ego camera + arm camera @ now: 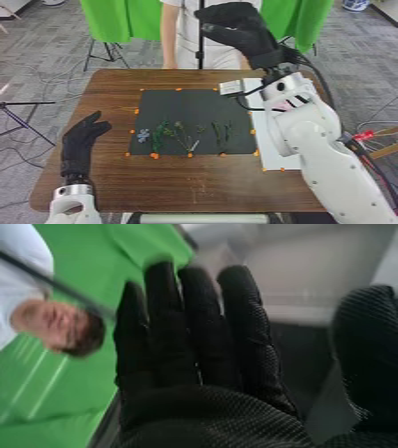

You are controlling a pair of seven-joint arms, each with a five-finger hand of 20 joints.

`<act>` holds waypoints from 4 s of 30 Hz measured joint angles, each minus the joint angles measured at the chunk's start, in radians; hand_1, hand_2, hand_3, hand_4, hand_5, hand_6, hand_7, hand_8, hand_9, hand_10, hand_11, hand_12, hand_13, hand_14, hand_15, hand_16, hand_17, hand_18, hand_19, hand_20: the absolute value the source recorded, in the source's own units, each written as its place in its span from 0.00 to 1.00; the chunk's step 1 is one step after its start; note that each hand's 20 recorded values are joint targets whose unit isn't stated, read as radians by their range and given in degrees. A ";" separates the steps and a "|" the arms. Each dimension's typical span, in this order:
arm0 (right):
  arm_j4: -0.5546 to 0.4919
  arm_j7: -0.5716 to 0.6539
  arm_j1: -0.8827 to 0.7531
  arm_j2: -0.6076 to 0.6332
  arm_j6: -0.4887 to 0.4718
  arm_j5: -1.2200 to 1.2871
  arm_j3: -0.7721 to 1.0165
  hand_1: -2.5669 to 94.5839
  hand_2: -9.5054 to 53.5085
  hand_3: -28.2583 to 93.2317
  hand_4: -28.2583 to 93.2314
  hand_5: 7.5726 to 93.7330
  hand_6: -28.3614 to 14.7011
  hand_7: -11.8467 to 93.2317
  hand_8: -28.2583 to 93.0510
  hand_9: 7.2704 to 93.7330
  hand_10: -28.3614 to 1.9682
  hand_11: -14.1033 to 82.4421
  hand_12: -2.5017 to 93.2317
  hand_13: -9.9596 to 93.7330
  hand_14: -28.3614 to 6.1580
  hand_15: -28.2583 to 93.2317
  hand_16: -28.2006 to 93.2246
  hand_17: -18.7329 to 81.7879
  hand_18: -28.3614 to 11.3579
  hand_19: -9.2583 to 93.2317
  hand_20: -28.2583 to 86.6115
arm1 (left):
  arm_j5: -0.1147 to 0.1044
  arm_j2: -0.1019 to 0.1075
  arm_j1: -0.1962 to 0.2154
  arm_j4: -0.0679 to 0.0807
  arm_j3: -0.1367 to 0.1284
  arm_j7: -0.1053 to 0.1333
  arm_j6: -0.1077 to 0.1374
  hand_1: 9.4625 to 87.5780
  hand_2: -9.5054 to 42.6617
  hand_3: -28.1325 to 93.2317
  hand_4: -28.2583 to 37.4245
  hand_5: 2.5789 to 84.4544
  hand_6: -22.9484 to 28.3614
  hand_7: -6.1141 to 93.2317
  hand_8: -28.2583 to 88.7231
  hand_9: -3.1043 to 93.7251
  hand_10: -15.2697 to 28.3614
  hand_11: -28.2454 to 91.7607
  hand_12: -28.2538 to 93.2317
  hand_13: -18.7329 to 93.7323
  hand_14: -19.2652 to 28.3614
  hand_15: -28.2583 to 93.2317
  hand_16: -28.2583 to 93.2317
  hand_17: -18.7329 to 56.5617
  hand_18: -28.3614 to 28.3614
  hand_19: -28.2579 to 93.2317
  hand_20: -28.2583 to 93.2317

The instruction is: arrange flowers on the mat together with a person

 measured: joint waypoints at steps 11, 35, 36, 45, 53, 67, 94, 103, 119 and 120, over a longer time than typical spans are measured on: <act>-0.049 -0.204 -0.493 -0.241 -0.130 0.523 0.457 0.09 0.18 0.87 0.09 0.36 0.68 0.17 0.18 0.35 0.51 0.18 0.13 0.35 0.54 0.28 0.34 0.36 0.37 0.10 0.47 | 0.104 -0.009 -0.012 -0.015 0.026 -0.013 -0.069 0.18 0.22 0.80 0.08 0.59 0.52 0.21 0.19 0.57 0.68 0.44 0.37 0.55 0.80 0.43 0.25 0.40 0.72 0.30 0.41; -0.032 -0.282 -0.831 -0.266 -0.065 0.582 0.477 0.09 0.20 0.88 0.09 0.38 0.68 0.18 0.17 0.37 0.50 0.19 0.13 0.38 0.55 0.32 0.32 0.38 0.37 0.10 0.47 | 0.120 -0.012 -0.072 -0.021 0.060 -0.011 -0.131 0.19 0.21 0.80 0.09 0.59 0.52 0.21 0.19 0.57 0.67 0.43 0.37 0.55 0.80 0.43 0.25 0.39 0.72 0.30 0.41; -0.032 -0.283 -0.831 -0.266 -0.065 0.583 0.477 0.09 0.20 0.88 0.09 0.38 0.68 0.18 0.17 0.38 0.50 0.19 0.13 0.38 0.55 0.32 0.31 0.38 0.37 0.10 0.47 | 0.120 -0.012 -0.072 -0.021 0.060 -0.012 -0.131 0.19 0.21 0.80 0.09 0.59 0.52 0.21 0.19 0.57 0.67 0.43 0.37 0.55 0.80 0.43 0.25 0.39 0.72 0.30 0.41; -0.033 -0.291 -0.833 -0.268 -0.064 0.584 0.477 0.09 0.20 0.88 0.09 0.38 0.68 0.18 0.17 0.38 0.50 0.19 0.13 0.39 0.55 0.32 0.31 0.38 0.37 0.10 0.48 | 0.120 -0.014 -0.063 -0.027 0.054 -0.017 -0.135 0.19 0.21 0.80 0.10 0.59 0.53 0.20 0.20 0.57 0.68 0.43 0.37 0.55 0.80 0.43 0.25 0.39 0.72 0.30 0.41; -0.035 -0.293 -0.839 -0.271 -0.057 0.595 0.475 0.09 0.20 0.88 0.09 0.39 0.67 0.19 0.17 0.39 0.49 0.19 0.14 0.40 0.53 0.33 0.31 0.38 0.37 0.11 0.48 | 0.119 -0.018 -0.054 -0.030 0.047 -0.023 -0.136 0.19 0.21 0.80 0.10 0.59 0.53 0.20 0.20 0.57 0.68 0.43 0.37 0.54 0.80 0.42 0.25 0.39 0.72 0.30 0.41; -0.037 -0.301 -0.840 -0.271 -0.042 0.611 0.471 0.09 0.20 0.88 0.09 0.39 0.67 0.19 0.17 0.41 0.48 0.20 0.14 0.41 0.53 0.33 0.31 0.39 0.36 0.11 0.49 | 0.115 -0.019 -0.050 -0.031 0.045 -0.028 -0.136 0.19 0.20 0.80 0.10 0.59 0.53 0.20 0.20 0.56 0.68 0.43 0.37 0.54 0.80 0.42 0.25 0.39 0.72 0.30 0.41; -0.038 -0.310 -0.840 -0.271 -0.031 0.619 0.467 0.09 0.20 0.88 0.09 0.40 0.68 0.19 0.17 0.41 0.48 0.20 0.14 0.42 0.53 0.33 0.31 0.39 0.37 0.10 0.49 | 0.102 -0.021 -0.041 -0.033 0.038 -0.031 -0.136 0.19 0.20 0.80 0.09 0.59 0.53 0.20 0.20 0.56 0.68 0.43 0.37 0.54 0.80 0.42 0.25 0.39 0.72 0.30 0.41; -0.037 -0.310 -0.840 -0.270 -0.031 0.619 0.465 0.09 0.20 0.88 0.09 0.40 0.68 0.20 0.17 0.41 0.49 0.20 0.14 0.42 0.53 0.33 0.31 0.39 0.37 0.10 0.49 | 0.096 -0.017 -0.040 -0.034 0.035 -0.031 -0.135 0.19 0.20 0.80 0.09 0.59 0.53 0.20 0.20 0.56 0.68 0.43 0.37 0.54 0.80 0.42 0.25 0.39 0.72 0.30 0.41; -0.035 -0.315 -0.837 -0.269 -0.031 0.618 0.459 0.09 0.19 0.88 0.09 0.40 0.68 0.20 0.17 0.41 0.49 0.20 0.14 0.42 0.54 0.34 0.31 0.39 0.37 0.10 0.49 | 0.094 -0.010 -0.040 -0.034 0.028 -0.031 -0.136 0.19 0.20 0.80 0.09 0.59 0.53 0.20 0.20 0.56 0.68 0.43 0.37 0.54 0.80 0.42 0.25 0.39 0.72 0.30 0.41; -0.035 -0.315 -0.837 -0.269 -0.031 0.618 0.458 0.09 0.19 0.88 0.09 0.40 0.68 0.20 0.17 0.41 0.49 0.20 0.14 0.42 0.54 0.34 0.31 0.39 0.37 0.10 0.49 | 0.094 -0.010 -0.040 -0.034 0.028 -0.031 -0.136 0.19 0.20 0.80 0.09 0.59 0.53 0.20 0.20 0.56 0.68 0.43 0.37 0.54 0.80 0.42 0.25 0.39 0.72 0.30 0.41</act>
